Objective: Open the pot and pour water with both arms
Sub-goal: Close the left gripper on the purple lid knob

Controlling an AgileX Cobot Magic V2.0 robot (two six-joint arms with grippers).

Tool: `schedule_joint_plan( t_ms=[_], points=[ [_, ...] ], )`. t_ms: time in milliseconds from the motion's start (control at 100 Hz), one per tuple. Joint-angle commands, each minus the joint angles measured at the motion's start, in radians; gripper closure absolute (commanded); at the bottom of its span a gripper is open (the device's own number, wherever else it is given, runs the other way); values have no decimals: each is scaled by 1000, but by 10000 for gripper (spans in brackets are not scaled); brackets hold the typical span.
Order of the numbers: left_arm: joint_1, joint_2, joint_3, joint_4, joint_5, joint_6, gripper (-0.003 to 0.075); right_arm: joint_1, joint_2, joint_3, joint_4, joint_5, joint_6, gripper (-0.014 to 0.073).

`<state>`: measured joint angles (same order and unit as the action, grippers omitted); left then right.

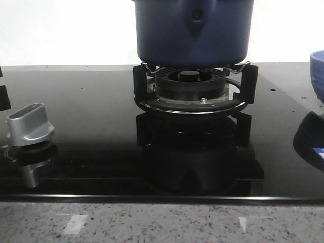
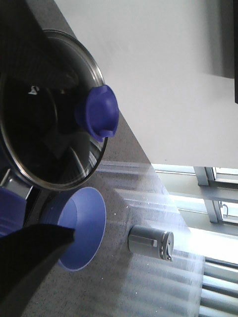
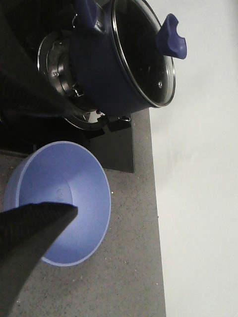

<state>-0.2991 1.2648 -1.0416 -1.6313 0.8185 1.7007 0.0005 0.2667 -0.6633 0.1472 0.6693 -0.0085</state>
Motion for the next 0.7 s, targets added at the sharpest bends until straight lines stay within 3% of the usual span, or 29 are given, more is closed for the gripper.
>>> schedule_joint_plan(
  t_ms=[0, 120, 240, 690],
  points=[
    [-30, 42, -101, -62, 41, 54, 182, -1, 22, -33, -4, -76, -7, 238],
    [-99, 121, -176, -37, 34, 160, 182, 1, 22, -33, -4, -76, -7, 238],
    [-142, 187, -229, -40, 0, 179, 182, 7, 22, -33, -4, -74, -7, 238],
    [-141, 339, -283, -195, -31, 180, 183, 7, 22, -33, -4, -53, -7, 238]
  ],
)
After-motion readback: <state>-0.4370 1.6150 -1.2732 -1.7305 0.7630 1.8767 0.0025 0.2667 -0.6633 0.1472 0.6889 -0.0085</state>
